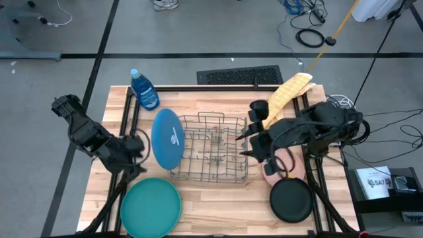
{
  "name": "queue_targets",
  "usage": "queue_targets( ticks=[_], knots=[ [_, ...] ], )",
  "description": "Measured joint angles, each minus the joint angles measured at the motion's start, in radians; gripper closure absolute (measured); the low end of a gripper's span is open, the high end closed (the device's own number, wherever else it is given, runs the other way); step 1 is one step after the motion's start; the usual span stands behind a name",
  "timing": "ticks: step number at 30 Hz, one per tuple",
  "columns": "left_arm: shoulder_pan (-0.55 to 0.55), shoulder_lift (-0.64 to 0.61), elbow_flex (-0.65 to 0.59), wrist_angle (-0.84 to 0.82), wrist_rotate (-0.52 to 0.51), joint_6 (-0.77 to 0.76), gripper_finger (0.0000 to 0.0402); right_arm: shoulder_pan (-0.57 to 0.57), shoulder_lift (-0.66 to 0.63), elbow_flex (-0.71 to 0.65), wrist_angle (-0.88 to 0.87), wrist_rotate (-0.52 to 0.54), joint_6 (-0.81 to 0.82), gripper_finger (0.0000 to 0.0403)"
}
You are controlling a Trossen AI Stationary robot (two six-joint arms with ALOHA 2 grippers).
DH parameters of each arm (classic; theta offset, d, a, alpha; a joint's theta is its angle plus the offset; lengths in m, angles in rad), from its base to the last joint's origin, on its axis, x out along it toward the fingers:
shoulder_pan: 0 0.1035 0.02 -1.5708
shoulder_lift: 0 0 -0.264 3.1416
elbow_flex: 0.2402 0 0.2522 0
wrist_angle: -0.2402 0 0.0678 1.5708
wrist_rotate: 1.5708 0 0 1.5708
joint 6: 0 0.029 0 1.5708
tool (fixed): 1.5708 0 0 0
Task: Sort dishes
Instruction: Put the blue green plate into the dish rack
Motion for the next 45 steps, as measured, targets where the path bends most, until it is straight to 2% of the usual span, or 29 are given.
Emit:
queue_targets(
  ticks=[3,9,13,18,21,24,27,36,39,45],
  knots=[
    [-0.038,0.042,0.0,0.045,0.111,0.0,0.0115,0.0,0.029,0.0,0.005,0.0,0.008,0.0216],
    [-0.134,0.223,0.001,0.087,0.122,-0.005,0.0162,0.003,0.123,0.0,0.015,-0.008,0.025,0.0216],
    [-0.183,0.381,0.001,0.183,0.2,0.055,0.0187,0.012,0.193,0.0,0.022,-0.009,0.009,0.0216],
    [-0.228,0.559,0.0,0.354,0.3,0.052,0.0227,0.036,0.306,0.0,0.138,-0.126,-0.026,0.0216],
    [-0.244,0.629,0.0,0.53,0.314,0.008,0.0259,0.056,0.357,-0.001,0.161,-0.138,-0.034,0.0216],
    [-0.261,0.667,0.0,0.714,0.308,-0.019,0.0285,0.074,0.397,-0.001,0.182,-0.14,-0.012,0.0216],
    [-0.282,0.685,0.0,0.789,0.282,-0.042,0.0295,0.096,0.438,-0.001,0.232,-0.138,0.004,0.0216],
    [-0.339,0.693,0.0,0.809,0.17,-0.086,0.0297,0.171,0.466,-0.001,0.301,-0.123,0.047,0.0216],
    [-0.346,0.718,0.0,0.81,0.186,-0.105,0.0297,0.185,0.463,-0.001,0.314,-0.1,0.043,0.0216],
    [-0.35,0.781,0.0,0.813,0.307,-0.122,0.0297,0.191,0.462,-0.001,0.314,-0.106,0.05,0.0216]
  ],
)
